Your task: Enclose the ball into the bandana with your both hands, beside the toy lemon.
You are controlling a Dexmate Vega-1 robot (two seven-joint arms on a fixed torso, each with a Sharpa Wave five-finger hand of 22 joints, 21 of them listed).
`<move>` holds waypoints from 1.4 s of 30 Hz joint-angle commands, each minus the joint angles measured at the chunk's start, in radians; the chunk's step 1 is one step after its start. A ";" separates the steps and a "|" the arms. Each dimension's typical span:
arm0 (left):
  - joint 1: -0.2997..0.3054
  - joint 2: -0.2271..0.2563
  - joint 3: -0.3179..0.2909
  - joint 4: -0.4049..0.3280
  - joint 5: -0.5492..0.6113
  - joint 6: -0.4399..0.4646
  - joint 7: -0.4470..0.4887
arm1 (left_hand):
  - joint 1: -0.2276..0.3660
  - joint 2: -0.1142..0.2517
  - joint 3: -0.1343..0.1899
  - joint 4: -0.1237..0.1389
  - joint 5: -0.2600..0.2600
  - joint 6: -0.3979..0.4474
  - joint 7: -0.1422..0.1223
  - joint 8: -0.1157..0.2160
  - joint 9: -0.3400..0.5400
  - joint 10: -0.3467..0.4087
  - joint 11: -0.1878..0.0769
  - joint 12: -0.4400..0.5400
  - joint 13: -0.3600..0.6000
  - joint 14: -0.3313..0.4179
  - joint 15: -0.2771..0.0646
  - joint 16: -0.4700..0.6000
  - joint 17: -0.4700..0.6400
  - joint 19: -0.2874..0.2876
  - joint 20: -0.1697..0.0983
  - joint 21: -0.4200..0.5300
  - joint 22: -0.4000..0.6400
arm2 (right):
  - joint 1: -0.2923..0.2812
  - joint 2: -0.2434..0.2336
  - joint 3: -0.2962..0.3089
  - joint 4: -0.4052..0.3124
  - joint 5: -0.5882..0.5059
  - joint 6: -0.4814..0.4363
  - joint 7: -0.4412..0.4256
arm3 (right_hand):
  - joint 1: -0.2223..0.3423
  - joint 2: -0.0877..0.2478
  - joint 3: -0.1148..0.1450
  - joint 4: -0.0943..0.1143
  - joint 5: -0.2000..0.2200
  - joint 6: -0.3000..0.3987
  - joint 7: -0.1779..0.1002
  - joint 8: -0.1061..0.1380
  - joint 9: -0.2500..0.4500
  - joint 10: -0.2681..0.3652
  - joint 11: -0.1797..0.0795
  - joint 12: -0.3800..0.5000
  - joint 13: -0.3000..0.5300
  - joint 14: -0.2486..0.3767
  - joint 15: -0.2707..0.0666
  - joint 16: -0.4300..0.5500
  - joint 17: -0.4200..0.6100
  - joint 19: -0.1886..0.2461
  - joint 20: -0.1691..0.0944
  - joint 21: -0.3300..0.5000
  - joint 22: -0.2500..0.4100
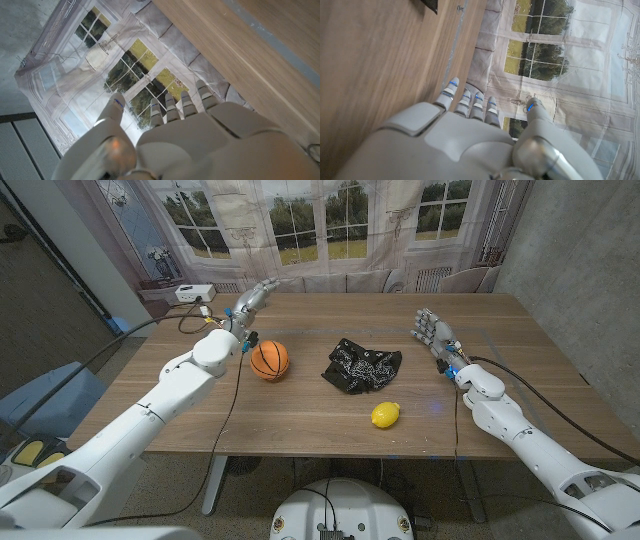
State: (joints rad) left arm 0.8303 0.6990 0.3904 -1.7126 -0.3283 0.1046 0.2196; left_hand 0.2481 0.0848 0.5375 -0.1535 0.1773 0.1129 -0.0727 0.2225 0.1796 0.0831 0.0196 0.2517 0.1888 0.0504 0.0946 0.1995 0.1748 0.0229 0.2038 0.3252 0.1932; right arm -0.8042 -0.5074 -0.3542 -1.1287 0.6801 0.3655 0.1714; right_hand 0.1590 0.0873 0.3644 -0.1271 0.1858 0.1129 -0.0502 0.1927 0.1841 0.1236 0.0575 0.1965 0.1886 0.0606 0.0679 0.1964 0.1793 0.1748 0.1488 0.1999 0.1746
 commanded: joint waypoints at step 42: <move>-0.664 -0.025 0.542 0.046 0.464 0.464 -0.635 | 0.133 -0.056 -0.006 -0.025 -0.001 0.387 0.055 0.075 0.012 0.151 -0.046 0.017 0.008 0.022 -0.023 -0.001 0.002 0.043 -0.019 -0.016 0.003 | -0.035 0.054 0.068 0.147 0.094 0.144 0.097 | 0.010 0.004 0.003 -0.003 -0.001 0.020 0.000 0.005 0.002 0.028 0.012 0.010 0.006 0.018 0.016 0.011 0.011 0.008 0.013 0.006 0.005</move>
State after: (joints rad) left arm 0.2738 0.7029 0.8284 -1.7035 0.0181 0.5325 -0.2888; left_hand 0.3639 0.0322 0.5264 -0.1727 0.1768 0.4894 -0.0177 0.2924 0.1892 0.2210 -0.0251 0.2627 0.1933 0.0629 0.0714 0.1936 0.1745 0.0573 0.1838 0.3058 0.1952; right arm -0.8402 -0.4659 -0.2929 -1.0038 0.7649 0.4913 0.2646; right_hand 0.1620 0.0902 0.3670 -0.1298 0.1858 0.1217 -0.0482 0.1926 0.1839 0.1400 0.0660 0.1964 0.1935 0.0713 0.0785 0.2001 0.1887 0.1801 0.1542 0.1998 0.1744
